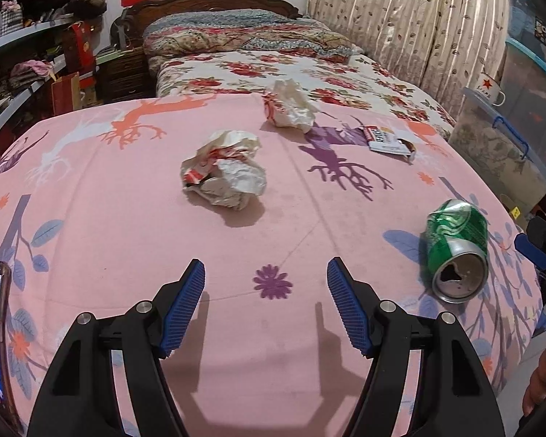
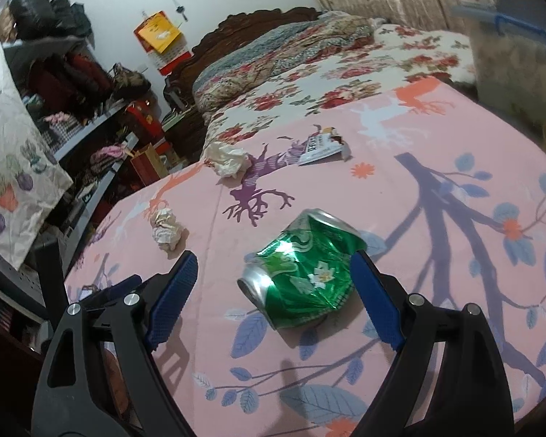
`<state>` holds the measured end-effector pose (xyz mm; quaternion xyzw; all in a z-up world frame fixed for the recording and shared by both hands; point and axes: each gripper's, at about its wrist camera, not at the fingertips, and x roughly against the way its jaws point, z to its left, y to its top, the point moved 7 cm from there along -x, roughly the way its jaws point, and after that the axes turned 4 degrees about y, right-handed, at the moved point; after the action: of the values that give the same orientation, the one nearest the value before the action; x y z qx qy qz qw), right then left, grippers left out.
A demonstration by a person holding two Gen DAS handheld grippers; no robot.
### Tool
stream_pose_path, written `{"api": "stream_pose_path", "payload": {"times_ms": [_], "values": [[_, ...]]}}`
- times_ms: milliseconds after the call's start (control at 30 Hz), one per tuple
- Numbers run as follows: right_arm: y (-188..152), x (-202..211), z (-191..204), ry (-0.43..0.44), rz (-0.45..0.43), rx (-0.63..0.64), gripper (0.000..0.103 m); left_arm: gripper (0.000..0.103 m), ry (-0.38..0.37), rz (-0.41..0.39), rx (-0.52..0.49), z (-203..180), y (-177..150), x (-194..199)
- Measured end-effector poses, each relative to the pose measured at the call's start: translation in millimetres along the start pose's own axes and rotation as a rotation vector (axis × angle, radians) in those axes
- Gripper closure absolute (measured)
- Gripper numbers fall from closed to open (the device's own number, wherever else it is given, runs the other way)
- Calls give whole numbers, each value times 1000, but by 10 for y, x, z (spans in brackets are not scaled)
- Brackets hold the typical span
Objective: Collect trash
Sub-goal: 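Grasp the crumpled white-red paper with the left tool while the right tool moves toward the snack packet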
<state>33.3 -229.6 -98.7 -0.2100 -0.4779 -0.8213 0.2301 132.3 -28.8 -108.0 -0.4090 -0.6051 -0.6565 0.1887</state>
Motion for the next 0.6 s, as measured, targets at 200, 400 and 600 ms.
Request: {"api": "stream_pose_path", "payload": {"times_ms": [200, 400, 600], "values": [[-31, -95, 162, -2, 13, 61, 17, 35, 20, 8, 18, 115, -12, -43], [-46, -239, 335, 16, 43, 108, 17, 35, 35, 18, 44, 240, -31, -83], [-76, -380, 531, 40, 67, 149, 17, 35, 28, 29, 63, 291, -46, -100]]}}
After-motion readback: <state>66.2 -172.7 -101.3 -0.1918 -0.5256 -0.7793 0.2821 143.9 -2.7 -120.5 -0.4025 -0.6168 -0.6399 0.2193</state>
